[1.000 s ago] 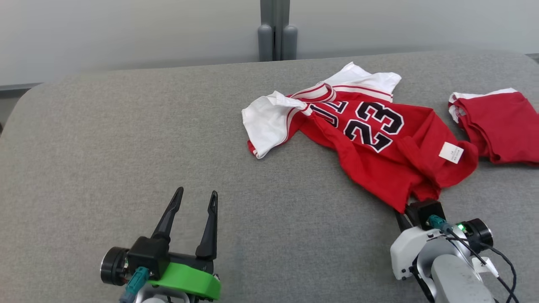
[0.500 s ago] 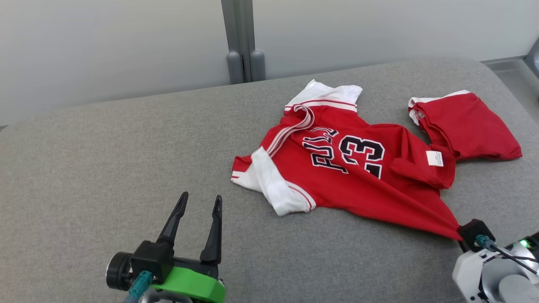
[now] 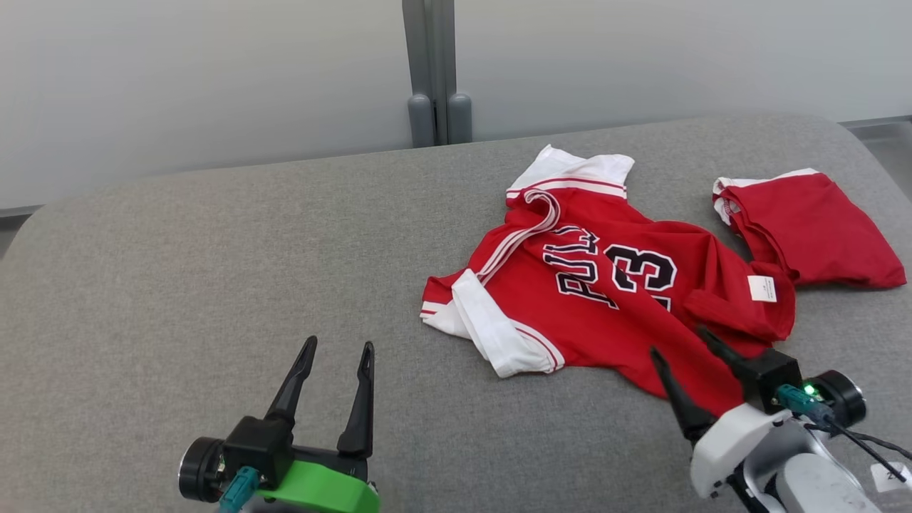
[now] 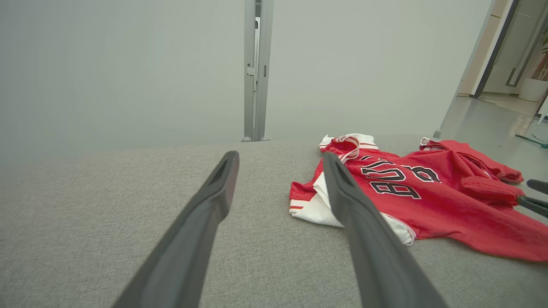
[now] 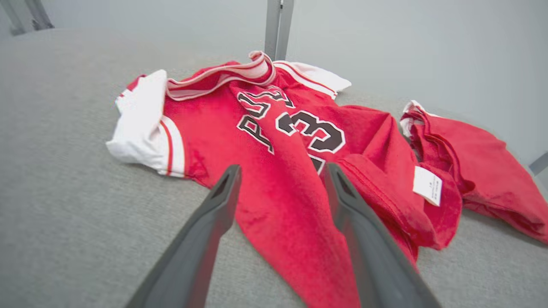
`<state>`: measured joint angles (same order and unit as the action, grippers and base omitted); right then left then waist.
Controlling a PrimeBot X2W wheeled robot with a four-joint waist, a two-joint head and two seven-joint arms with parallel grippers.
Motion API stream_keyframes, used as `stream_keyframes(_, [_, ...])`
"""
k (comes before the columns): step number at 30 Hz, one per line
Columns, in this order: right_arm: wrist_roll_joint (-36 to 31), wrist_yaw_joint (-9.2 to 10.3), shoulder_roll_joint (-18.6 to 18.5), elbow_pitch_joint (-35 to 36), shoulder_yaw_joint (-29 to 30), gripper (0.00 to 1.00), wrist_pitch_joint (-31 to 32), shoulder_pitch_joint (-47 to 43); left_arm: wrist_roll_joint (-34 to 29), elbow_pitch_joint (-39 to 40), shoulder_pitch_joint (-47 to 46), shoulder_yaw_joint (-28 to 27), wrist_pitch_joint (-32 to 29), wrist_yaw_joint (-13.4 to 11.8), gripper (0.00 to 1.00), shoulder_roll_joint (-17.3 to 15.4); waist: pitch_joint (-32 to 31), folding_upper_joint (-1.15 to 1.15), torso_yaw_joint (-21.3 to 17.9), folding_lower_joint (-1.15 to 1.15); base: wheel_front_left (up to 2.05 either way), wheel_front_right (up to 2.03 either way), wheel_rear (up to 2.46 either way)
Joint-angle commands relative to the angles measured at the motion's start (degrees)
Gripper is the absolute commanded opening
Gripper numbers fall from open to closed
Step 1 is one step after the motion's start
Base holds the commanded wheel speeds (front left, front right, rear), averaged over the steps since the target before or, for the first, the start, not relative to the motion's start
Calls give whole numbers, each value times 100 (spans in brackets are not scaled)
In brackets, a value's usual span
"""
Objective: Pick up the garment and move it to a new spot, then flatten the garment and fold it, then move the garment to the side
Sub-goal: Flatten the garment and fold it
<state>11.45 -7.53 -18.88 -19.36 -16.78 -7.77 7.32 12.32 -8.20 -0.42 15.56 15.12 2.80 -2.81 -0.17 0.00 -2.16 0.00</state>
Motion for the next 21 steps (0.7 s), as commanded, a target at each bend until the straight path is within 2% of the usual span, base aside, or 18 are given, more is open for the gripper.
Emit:
stream_keyframes(1, [139,8,52,186,-86,100,-102,-20,-73,-16,77,-17,0,36,100,-18,2,0,49,0,0,0,0])
stream_keyframes(5, [394,7,290,454,-228,100,-255,82,-100,-24,50,-3,0,70,100,-18,26,0,160,0,0,0,0])
stream_keyframes(10, [353,7,711,160,-291,100,-263,289,-115,-15,-10,48,0,75,100,-18,89,0,394,0,0,0,0])
stream_keyframes(15, [453,7,1080,-519,-405,100,-151,801,-152,-21,-164,114,0,101,100,-18,301,0,759,0,0,0,0])
stream_keyframes(21, [736,7,1128,-1483,-464,100,-11,1575,-88,-34,-333,285,0,90,100,-18,604,0,1312,0,0,0,0])
